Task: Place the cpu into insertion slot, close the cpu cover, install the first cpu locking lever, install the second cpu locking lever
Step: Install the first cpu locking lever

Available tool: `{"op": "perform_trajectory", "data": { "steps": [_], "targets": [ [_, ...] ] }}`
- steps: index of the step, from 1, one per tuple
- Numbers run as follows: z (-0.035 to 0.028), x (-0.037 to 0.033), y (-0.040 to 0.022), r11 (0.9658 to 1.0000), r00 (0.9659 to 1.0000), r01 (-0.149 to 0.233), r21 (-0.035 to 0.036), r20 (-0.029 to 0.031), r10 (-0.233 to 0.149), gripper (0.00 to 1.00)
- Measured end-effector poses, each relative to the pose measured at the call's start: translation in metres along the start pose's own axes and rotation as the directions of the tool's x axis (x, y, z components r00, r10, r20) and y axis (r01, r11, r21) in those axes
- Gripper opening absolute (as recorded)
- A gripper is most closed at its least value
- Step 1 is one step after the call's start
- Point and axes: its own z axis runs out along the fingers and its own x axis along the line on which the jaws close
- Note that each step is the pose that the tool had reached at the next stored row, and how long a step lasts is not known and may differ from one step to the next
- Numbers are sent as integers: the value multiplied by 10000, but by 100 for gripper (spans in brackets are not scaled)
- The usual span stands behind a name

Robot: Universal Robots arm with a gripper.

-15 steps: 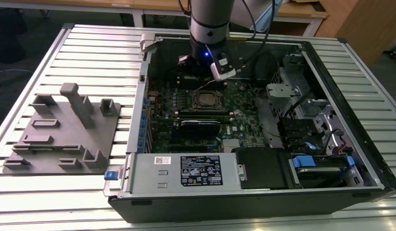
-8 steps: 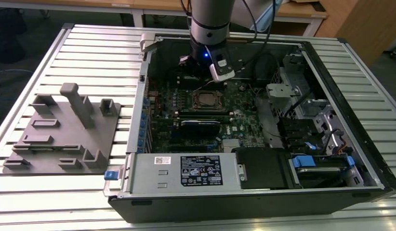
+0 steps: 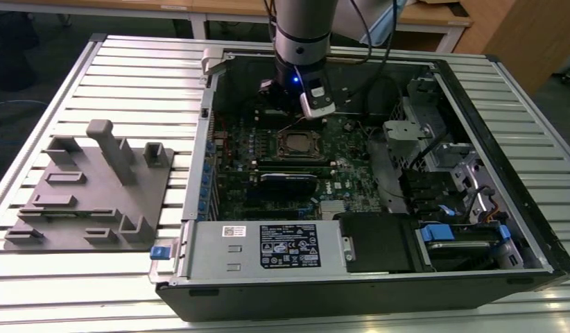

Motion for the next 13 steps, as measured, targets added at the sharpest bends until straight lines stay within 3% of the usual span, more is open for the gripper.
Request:
{"op": "perform_trajectory", "data": {
  "steps": [5, 11, 13],
  "targets": [
    [9, -4, 3, 9992, 9991, -408, -7, 74, 408, 11],
    [28, -6, 2, 9936, 9934, -1132, -17, 201, 1132, 11],
    [31, -4, 9, 9930, 9928, -1181, -20, 210, 1181, 11]
  ]
}}
